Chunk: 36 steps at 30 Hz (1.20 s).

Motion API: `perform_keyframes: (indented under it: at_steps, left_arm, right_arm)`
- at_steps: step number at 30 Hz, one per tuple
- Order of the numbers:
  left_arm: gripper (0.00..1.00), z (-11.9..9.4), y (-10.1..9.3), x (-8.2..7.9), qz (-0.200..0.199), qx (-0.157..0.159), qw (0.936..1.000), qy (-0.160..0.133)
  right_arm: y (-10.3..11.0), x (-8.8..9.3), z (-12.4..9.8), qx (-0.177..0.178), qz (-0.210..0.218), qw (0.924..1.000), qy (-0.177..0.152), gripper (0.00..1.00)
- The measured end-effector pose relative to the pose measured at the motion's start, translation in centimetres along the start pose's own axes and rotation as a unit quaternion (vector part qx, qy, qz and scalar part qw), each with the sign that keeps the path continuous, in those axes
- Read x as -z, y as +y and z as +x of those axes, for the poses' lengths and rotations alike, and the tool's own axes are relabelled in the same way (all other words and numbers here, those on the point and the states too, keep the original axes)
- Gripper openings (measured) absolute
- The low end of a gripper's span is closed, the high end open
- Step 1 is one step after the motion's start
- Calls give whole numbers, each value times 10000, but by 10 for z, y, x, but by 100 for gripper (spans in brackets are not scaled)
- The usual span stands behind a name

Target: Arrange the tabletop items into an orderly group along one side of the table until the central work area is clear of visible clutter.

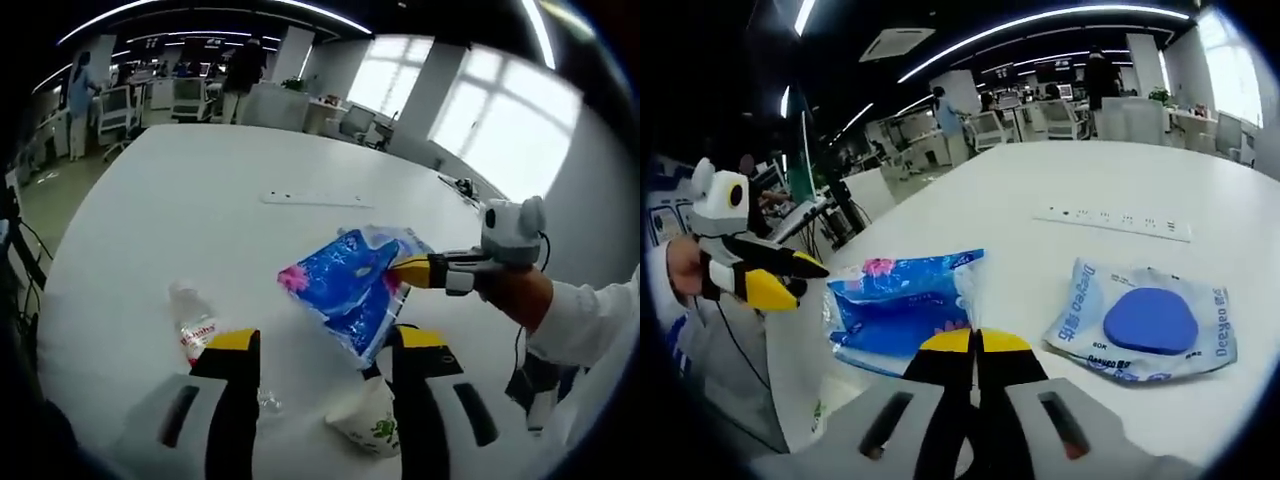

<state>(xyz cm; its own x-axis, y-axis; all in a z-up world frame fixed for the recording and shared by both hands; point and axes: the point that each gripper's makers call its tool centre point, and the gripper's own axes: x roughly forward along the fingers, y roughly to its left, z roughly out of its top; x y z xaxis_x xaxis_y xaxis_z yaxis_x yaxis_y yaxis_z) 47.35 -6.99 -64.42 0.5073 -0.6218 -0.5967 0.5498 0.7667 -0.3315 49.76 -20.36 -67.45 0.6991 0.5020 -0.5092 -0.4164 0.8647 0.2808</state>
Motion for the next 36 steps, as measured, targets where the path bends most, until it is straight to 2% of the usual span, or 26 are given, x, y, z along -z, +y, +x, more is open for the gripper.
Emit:
perform_keyframes:
  at_steps: [7, 10, 14, 23, 36]
  left_arm:
    - [33, 7, -4, -1, 96, -6, 10000, -3]
    - [18, 11, -5, -1, 123, -55, 9999, 9]
    - [6, 13, -9, -2, 135, -68, 9999, -13]
    - [1, 14, -19, -1, 275, 72, 9996, 60]
    - [0, 17, -42, -17, 364, 317, 9988, -25]
  right_arm:
    - [1, -3, -9, 59, 97, 9999, -97, 0]
    - [2, -5, -11, 61, 142, 9998, -141, 0]
    - [4, -7, -16, 75, 155, 9997, -176, 0]
    - [0, -9, -28, 131, 171, 9995, -230, 0]
    - [-11, -13, -54, 293, 228, 9986, -382, 0]
